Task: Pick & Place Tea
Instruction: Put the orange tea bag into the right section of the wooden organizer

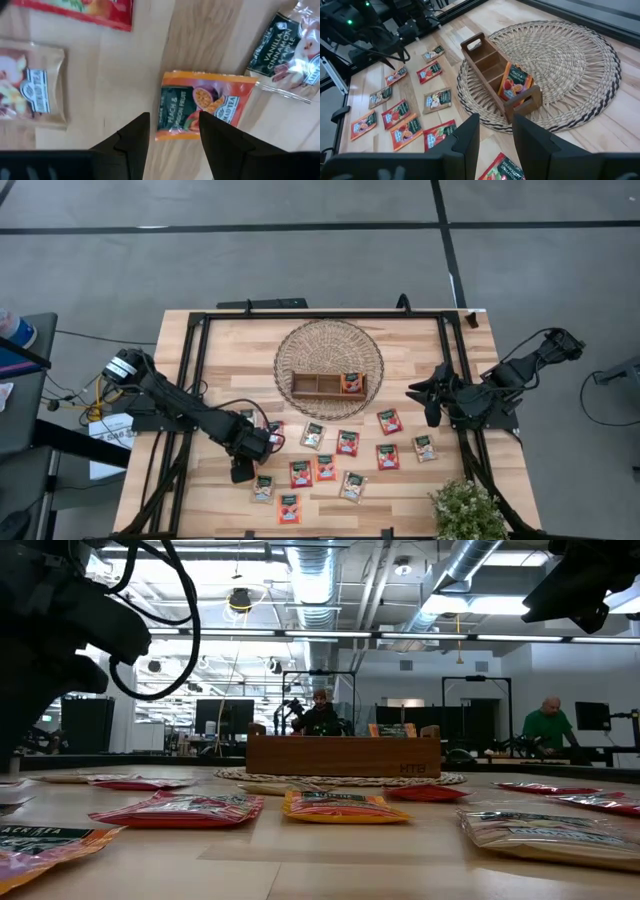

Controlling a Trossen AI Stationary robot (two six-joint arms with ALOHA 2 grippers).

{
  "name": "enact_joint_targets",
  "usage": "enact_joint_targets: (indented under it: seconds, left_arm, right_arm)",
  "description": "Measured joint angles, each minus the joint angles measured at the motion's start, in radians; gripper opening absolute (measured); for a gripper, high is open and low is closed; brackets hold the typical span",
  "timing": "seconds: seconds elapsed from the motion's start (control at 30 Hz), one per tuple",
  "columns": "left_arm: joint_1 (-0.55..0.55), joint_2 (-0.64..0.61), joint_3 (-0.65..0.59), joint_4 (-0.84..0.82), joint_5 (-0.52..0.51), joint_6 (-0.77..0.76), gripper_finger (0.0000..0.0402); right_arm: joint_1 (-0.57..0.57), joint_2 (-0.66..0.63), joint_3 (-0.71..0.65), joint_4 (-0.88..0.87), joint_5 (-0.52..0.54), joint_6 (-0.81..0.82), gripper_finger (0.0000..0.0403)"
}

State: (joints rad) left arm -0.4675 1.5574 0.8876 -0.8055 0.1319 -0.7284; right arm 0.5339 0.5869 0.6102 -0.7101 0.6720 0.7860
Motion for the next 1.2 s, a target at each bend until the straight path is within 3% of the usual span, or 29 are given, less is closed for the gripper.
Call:
enact_joint_targets:
  seconds: [0.5,1.03,1.2]
  left_arm:
    - [-0.003,-0.013,-0.187,0.200,0.022,-0.008,0.0163]
    - [-0.004,-0.129,-0.119,0.121,-0.017,-0.021,0.0163]
    - [-0.003,-0.109,-0.118,0.122,-0.017,-0.020,0.0163]
  right_arm:
    - [0.000,0.000,0.000,0.008,-0.019,0.035,0.0107]
    - [0.000,0.000,0.001,0.008,-0.018,0.053,0.0107]
    - [0.000,0.001,0.001,0.008,-0.018,0.053,0.0107]
